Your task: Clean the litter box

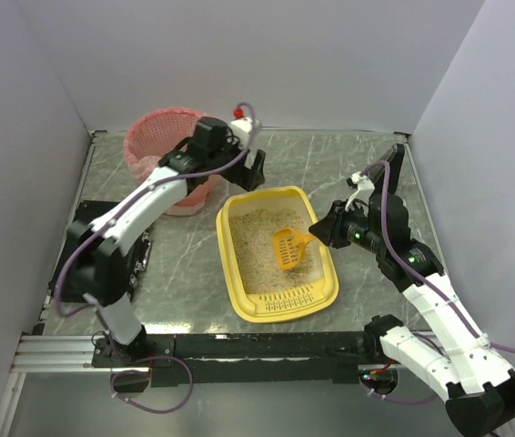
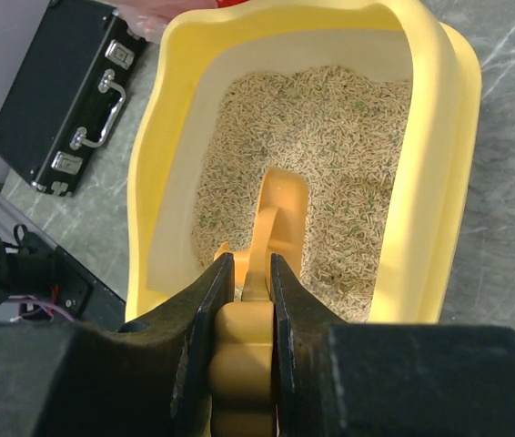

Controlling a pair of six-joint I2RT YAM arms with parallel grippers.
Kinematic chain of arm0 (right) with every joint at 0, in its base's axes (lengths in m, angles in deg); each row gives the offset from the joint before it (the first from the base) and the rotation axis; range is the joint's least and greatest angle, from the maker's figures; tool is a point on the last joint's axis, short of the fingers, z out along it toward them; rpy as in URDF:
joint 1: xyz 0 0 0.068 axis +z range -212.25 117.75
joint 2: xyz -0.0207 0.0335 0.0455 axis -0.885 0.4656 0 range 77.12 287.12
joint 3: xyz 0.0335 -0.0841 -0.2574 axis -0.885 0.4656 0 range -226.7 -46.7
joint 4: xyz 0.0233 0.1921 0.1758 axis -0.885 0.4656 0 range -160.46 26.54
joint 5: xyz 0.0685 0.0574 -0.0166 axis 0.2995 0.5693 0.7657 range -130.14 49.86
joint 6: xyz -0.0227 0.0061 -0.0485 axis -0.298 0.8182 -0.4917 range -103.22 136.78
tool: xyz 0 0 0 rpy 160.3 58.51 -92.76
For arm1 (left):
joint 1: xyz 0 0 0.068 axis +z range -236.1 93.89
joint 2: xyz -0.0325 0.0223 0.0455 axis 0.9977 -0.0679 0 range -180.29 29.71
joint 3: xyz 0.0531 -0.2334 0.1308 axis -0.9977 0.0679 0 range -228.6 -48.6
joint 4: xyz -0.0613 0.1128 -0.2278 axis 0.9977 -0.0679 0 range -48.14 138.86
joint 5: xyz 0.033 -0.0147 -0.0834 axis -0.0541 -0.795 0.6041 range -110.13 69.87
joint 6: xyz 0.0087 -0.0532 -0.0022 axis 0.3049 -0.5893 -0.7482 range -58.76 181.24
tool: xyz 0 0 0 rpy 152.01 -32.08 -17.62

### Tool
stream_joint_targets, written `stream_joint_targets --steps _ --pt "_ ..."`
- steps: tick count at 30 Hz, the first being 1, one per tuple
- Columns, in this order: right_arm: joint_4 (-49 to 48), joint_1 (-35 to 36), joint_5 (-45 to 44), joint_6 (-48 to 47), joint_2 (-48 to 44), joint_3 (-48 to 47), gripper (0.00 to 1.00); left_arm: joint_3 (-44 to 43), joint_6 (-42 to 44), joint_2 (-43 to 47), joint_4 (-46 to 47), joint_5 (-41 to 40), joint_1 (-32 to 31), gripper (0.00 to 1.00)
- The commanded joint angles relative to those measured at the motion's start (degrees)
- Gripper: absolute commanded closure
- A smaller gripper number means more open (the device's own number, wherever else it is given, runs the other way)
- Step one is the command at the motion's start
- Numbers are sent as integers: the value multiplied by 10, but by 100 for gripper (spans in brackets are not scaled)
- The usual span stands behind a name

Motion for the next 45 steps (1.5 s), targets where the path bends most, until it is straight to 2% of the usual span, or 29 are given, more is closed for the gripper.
stream_joint_targets --steps 1,3,8,9,11,14,20,22,25,26,29,31,32,35,38,40,41,45 --pt "5 0 -29 -25 -12 -16 100 -98 124 -92 -110 86 -2 3" --pt "23 -1 -38 -31 -18 -16 100 -134 145 -122 -150 89 -2 3" --pt "25 -3 -50 -38 -52 8 100 -248 184 -223 -218 30 -6 1" --pt "29 -5 -50 -44 -55 8 100 -292 190 -237 -238 28 -8 1" --pt "40 -8 -52 -47 -58 3 100 -321 219 -271 -284 35 -12 3" --pt "43 -11 -44 -47 -57 0 100 -312 233 -282 -267 -21 -29 2" --pt "50 -13 -45 -42 -67 -1 100 -276 256 -296 -272 -6 -59 5" --pt "46 -13 -45 -42 -72 3 100 -270 242 -301 -270 -20 -66 9" --pt "44 -13 -39 -38 -72 5 100 -254 205 -296 -246 -39 -67 23" --pt "44 -13 -37 -37 -72 6 100 -250 195 -293 -234 -44 -67 33" --pt "40 -13 -34 -36 -73 11 100 -240 160 -282 -232 -47 -67 51" --pt "38 -13 -40 -39 -75 15 100 -223 124 -263 -223 -56 -68 56" --pt "38 -13 -45 -35 -76 16 100 -188 113 -253 -214 -58 -68 62" --pt "40 -14 -50 -37 -79 14 100 -111 76 -203 -161 -87 -71 68" --pt "30 -14 -54 -39 -87 18 100 -80 4 -173 -168 -128 -73 78" --pt "24 -14 -59 -38 -91 21 100 -53 -38 -143 -160 -136 -77 80" --pt "18 -13 -62 -34 -91 21 100 -31 -51 -132 -159 -190 -86 81" --pt "4 -15 -95 -26 -87 16 100 10 -129 -83 -180 -237 -102 84"
